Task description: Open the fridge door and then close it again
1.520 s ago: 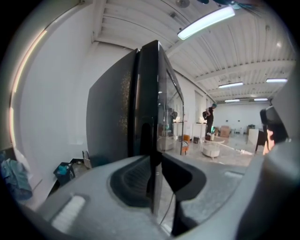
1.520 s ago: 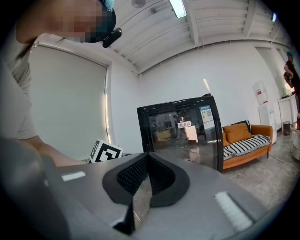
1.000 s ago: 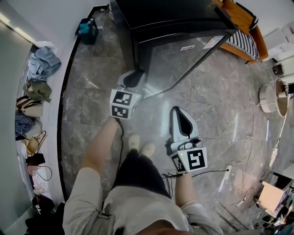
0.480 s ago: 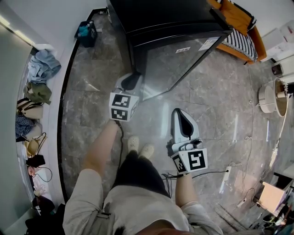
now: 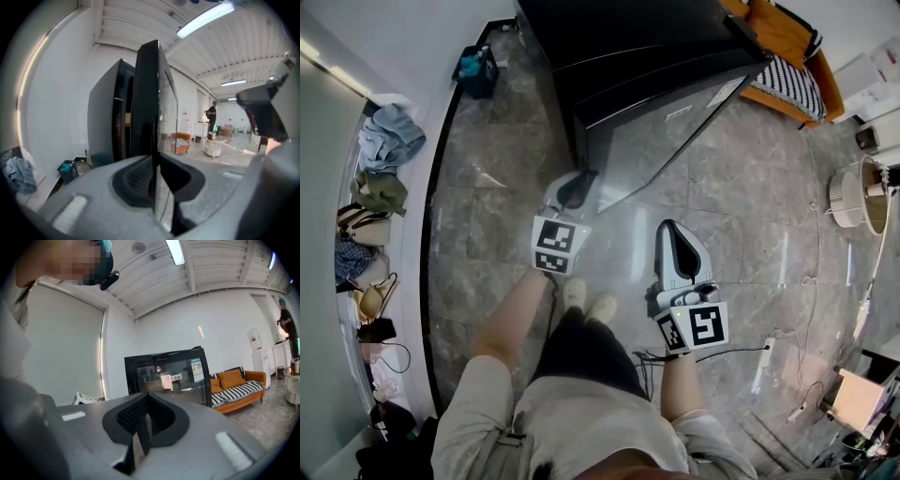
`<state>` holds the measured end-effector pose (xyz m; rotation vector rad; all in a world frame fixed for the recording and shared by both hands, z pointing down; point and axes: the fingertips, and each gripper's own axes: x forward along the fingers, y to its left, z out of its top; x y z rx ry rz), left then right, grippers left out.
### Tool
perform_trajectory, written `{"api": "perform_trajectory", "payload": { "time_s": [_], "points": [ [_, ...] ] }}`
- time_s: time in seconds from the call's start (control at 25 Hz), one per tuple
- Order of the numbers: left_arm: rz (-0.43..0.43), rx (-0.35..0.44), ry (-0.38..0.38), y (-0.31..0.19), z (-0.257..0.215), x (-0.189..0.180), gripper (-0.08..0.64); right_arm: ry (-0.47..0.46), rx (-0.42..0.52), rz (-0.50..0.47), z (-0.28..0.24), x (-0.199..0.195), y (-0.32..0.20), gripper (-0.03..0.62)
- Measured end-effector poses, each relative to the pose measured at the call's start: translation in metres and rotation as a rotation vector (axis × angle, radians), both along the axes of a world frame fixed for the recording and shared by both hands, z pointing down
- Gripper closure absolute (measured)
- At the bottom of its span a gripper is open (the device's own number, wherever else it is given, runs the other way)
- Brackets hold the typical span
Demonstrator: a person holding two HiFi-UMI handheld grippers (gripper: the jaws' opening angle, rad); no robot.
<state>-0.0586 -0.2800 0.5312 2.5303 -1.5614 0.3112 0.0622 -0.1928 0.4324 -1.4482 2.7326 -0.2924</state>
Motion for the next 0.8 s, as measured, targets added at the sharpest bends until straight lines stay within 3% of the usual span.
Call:
{"api": "perform_trajectory", "payload": {
  "time_s": [0.28, 0.8],
  "points": [
    [0.100, 0.008, -0.019, 0.054, 0.001, 0.057, 0.523, 0.012, 0.015, 0.057, -0.011, 0.028, 0.015, 0.591],
    [0.002, -0.063, -0.008, 0.079, -0.001, 0.093, 0.523, 0.001, 0.038, 0.148, -0.032, 0.083, 0.054, 0.589]
  ]
}}
